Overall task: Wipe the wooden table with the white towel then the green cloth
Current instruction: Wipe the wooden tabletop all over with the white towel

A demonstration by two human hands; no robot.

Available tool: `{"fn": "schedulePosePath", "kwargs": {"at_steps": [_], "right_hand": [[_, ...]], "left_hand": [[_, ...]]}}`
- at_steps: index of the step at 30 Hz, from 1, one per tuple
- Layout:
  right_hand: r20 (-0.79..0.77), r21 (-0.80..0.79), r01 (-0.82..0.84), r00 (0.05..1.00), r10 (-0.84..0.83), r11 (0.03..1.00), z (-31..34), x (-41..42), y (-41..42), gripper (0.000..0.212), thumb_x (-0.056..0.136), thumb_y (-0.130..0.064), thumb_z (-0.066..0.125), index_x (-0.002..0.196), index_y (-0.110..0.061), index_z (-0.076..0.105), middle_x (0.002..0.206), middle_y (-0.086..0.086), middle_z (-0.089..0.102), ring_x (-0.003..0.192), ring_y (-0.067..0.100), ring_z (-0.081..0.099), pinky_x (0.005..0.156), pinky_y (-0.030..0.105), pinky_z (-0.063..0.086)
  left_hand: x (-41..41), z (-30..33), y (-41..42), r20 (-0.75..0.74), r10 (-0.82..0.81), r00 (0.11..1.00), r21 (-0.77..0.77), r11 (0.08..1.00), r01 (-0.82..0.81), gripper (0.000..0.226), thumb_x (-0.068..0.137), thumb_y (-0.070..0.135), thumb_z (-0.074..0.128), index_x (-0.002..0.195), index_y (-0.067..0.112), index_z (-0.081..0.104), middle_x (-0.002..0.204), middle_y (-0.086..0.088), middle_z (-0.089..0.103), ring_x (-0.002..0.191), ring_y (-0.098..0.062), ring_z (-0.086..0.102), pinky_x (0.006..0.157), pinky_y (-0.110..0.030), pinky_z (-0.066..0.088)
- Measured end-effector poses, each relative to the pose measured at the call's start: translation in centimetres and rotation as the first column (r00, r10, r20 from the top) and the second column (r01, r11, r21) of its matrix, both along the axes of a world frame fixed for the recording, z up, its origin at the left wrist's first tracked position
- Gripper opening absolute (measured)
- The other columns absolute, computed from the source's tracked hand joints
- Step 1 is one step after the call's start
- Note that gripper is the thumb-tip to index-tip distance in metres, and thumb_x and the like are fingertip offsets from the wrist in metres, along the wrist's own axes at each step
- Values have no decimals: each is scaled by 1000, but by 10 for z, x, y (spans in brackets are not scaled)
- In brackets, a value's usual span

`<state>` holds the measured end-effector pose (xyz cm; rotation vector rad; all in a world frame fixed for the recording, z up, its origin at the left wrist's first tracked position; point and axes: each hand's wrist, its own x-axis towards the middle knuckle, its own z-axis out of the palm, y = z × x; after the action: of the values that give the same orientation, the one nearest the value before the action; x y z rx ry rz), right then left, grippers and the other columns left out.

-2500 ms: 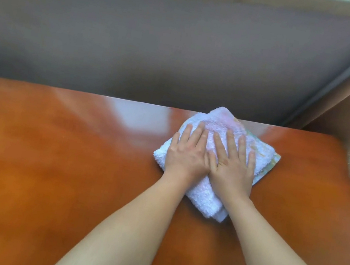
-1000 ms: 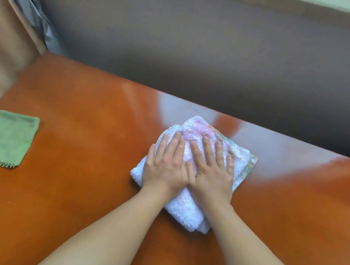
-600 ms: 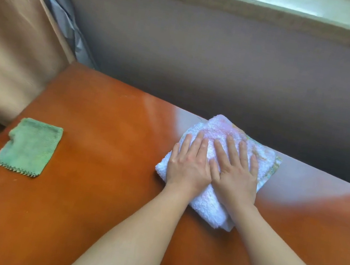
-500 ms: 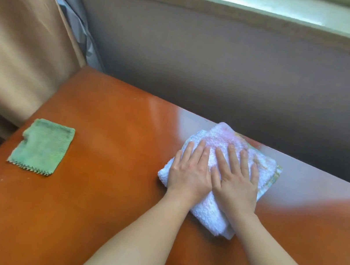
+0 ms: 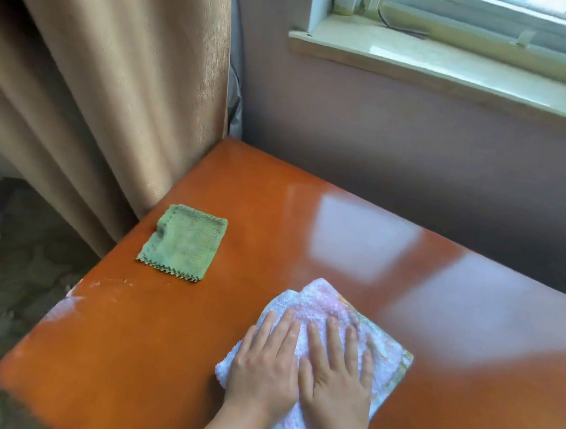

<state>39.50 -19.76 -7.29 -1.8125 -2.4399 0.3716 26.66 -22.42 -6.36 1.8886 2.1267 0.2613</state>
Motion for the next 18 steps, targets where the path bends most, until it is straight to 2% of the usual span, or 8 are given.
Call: {"fn": "schedulePosePath", "kwargs": {"at_steps": [4, 9, 18], "right_hand": [[0, 45, 4, 1000, -4, 999, -2, -2, 8, 55, 90, -44, 38, 144, -34, 45, 155, -2, 36, 144, 23, 25, 115, 48, 13], [8, 63, 31, 999, -32, 998, -5, -21, 55, 56, 91, -44, 37, 146, -35, 40, 157, -4, 32, 146, 22, 22, 116, 48, 13], [-6, 65, -86, 996, 87, 994, -7, -57, 194, 56, 93, -48, 27, 148, -40, 32, 160, -8, 23, 149, 18, 11, 118, 45, 2]], "left_hand": [[-5, 2, 12, 26, -23, 999, -2, 1000, 23, 56, 84, 35, 40, 134, 15, 53, 148, -1, 41, 137, -23, 37, 101, -43, 34], [-21, 3, 62, 11, -43, 999, 71, 997, 42, 57, 84, 36, 36, 132, 14, 55, 146, -1, 45, 134, -24, 41, 100, -46, 44], [-54, -2, 184, -37, 96, 995, 108, 990, -91, 58, 84, 36, 31, 133, 16, 55, 145, 0, 45, 134, -24, 42, 100, -46, 44]]}}
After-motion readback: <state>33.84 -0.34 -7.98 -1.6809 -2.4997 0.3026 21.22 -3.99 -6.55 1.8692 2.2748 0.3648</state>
